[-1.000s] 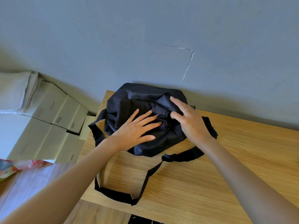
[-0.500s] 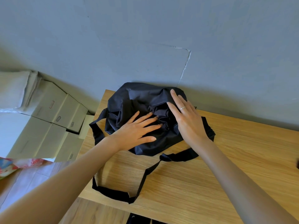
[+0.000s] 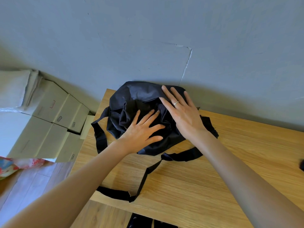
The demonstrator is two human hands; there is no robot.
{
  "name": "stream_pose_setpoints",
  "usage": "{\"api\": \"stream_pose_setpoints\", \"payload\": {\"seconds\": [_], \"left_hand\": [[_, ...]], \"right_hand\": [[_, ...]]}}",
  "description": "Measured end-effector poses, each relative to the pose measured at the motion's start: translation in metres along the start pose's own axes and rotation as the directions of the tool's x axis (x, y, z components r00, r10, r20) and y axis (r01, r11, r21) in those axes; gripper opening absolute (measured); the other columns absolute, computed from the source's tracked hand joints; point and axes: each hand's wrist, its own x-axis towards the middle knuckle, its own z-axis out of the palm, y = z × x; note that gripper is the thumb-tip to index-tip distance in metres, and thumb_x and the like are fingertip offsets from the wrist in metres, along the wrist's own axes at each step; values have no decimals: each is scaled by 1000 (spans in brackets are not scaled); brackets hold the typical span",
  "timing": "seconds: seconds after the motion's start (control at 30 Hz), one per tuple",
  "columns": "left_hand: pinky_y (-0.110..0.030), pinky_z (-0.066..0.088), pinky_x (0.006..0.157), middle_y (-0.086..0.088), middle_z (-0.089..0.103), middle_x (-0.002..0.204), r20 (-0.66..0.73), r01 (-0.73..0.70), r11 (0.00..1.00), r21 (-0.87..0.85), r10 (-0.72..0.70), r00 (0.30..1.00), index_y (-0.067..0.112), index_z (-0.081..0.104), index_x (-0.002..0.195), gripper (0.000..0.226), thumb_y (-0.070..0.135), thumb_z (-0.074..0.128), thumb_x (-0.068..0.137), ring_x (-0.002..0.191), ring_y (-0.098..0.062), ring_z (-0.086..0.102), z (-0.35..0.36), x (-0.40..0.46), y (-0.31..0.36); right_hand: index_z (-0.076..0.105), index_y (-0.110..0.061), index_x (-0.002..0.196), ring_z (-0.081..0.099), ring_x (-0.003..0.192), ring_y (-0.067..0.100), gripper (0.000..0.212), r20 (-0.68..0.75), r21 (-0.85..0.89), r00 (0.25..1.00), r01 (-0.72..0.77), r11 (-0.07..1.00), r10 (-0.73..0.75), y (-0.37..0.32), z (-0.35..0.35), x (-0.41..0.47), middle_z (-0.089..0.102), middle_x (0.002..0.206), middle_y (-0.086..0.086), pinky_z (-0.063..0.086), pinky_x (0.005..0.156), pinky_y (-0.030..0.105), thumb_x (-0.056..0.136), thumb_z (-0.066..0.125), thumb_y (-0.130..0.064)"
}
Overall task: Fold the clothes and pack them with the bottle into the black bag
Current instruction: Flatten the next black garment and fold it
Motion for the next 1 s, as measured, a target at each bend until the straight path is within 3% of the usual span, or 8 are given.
{"api": "stream_pose_setpoints", "payload": {"seconds": [0.13,0.23,0.33,0.43,0.7,0.9,1.0], "left_hand": [[-56,-1,114,-8,27,153,-2,-22,996,-88,22,1000,29,48,130,58,58,14,93,146,-22,8,-9,6,-3],[-48,13,115,-7,41,145,-101,-31,999,-35,27,995,24,54,125,47,49,26,97,141,-22,27,-16,1,-10],[-41,36,107,-11,56,131,-250,171,985,-5,-166,954,14,58,124,43,36,34,97,124,-25,50,-16,-17,-13],[-45,35,107,-14,57,129,-245,262,962,79,-236,940,11,58,125,40,30,41,95,124,-28,51,-5,-26,-14],[-53,32,105,-7,50,140,-122,109,987,118,-94,988,25,56,128,48,41,27,93,131,-31,44,1,-2,-8],[-54,32,105,-5,51,139,-143,51,982,183,-25,989,29,55,129,49,44,25,94,130,-30,45,-3,-11,-15],[-54,28,107,-5,47,142,-138,29,980,195,-2,990,31,51,132,50,46,23,94,133,-30,40,1,-16,-17]], "right_hand": [[18,-17,150,6,146,27,94,8,16,1000,10,1000,-10,0,4,-3,-2,159,5,15,117,52,73,64,12],[19,-18,150,6,146,29,94,0,28,1000,3,1000,-3,4,6,-6,-2,159,5,14,117,50,72,60,16],[24,-16,149,10,146,31,91,-19,37,1000,-20,999,21,3,6,-10,1,159,8,15,117,49,71,57,18],[29,-13,147,13,145,30,87,-24,47,999,-45,998,46,-2,8,-15,3,159,9,17,117,48,72,58,18],[34,-16,145,12,145,32,84,-22,45,996,-85,995,86,-12,3,-7,0,160,7,19,115,54,72,63,14],[62,-14,120,12,145,32,50,10,-81,999,50,995,-49,-28,-12,27,4,160,6,13,116,54,73,71,1],[54,-15,130,6,146,27,55,36,-95,993,116,989,-113,-31,-13,38,0,160,3,9,117,52,78,68,-1]]}}
